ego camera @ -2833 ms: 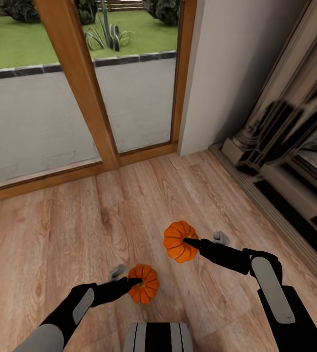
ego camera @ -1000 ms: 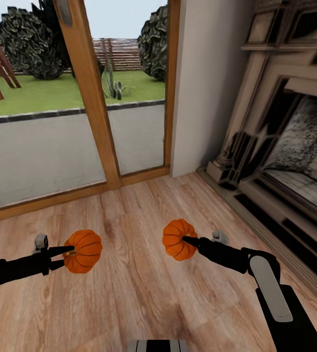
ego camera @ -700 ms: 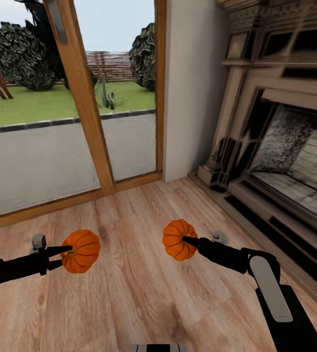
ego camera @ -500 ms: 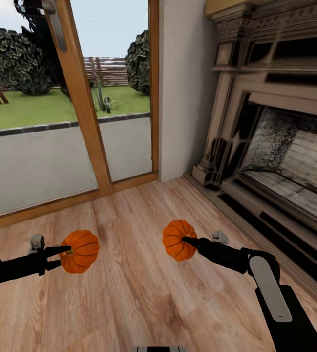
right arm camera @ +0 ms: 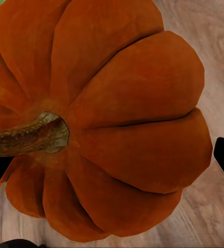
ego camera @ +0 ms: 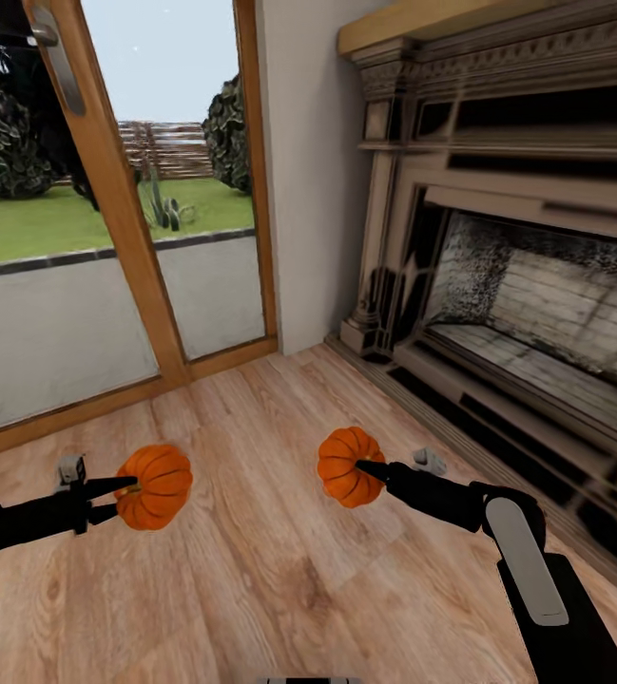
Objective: Place each of the two pumpkins and all three candles from the living room inside a cabinet in the living room (use any cabinet), then make sure every cabinet is closed, and position the cauldron so it is next to a table in the living room.
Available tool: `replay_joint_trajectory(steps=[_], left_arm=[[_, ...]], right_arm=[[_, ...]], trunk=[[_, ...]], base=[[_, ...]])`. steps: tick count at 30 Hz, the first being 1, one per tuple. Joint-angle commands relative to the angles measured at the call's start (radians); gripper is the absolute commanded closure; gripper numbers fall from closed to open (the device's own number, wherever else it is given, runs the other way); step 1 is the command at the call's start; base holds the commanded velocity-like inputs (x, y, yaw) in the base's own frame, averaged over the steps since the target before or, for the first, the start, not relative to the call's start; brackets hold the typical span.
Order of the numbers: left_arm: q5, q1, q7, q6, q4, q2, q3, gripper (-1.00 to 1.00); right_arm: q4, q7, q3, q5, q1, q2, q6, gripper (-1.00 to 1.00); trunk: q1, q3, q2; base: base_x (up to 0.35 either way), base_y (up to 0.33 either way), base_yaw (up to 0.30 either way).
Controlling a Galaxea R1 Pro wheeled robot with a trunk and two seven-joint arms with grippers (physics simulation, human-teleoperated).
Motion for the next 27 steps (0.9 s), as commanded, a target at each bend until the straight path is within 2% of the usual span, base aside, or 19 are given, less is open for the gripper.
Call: replay_joint_trajectory(steps=[1, 6, 9, 16, 25, 27], left_arm=[[0.000, 0.000, -0.022, 0.007, 0.000, 0.000, 0.001, 1.00], [-0.004, 0.000, -0.054, 0.007, 0.001, 0.000, 0.001, 1.00], [-0.004, 0.000, -0.055, 0.007, 0.002, 0.000, 0.001, 1.00], [-0.004, 0.000, -0.055, 0.007, 0.003, 0.000, 0.001, 1.00], [-0.003, 0.000, -0.055, 0.007, 0.009, 0.001, 0.002, 1.00], [-0.003, 0.000, -0.055, 0.007, 0.009, 0.000, 0.002, 1.00]], right_arm=[[0.001, -0.005, 0.000, -0.017, -0.001, 0.000, 0.003, 1.00], [0.004, -0.005, 0.000, -0.017, -0.001, 0.000, 0.003, 1.00], [0.005, -0.006, 0.000, -0.017, -0.001, 0.000, 0.003, 1.00], [0.005, -0.007, 0.001, -0.017, -0.001, 0.001, 0.002, 1.00], [0.005, -0.008, -0.001, -0.017, -0.004, 0.002, 0.003, 1.00], [0.005, -0.008, -0.012, -0.017, -0.005, 0.002, 0.002, 1.00]], trunk=[[-0.001, 0.003, 0.000], [-0.003, 0.023, 0.001], [-0.004, 0.034, 0.002], [-0.007, 0.061, 0.003], [-0.011, 0.095, 0.006], [-0.012, 0.101, 0.006]], base=[[-0.001, 0.000, -0.278], [0.000, 0.000, -0.279], [-0.039, 0.000, -0.279], [-0.282, 0.000, -0.279], [-0.024, 0.000, -0.278], [0.000, 0.000, -0.203]])
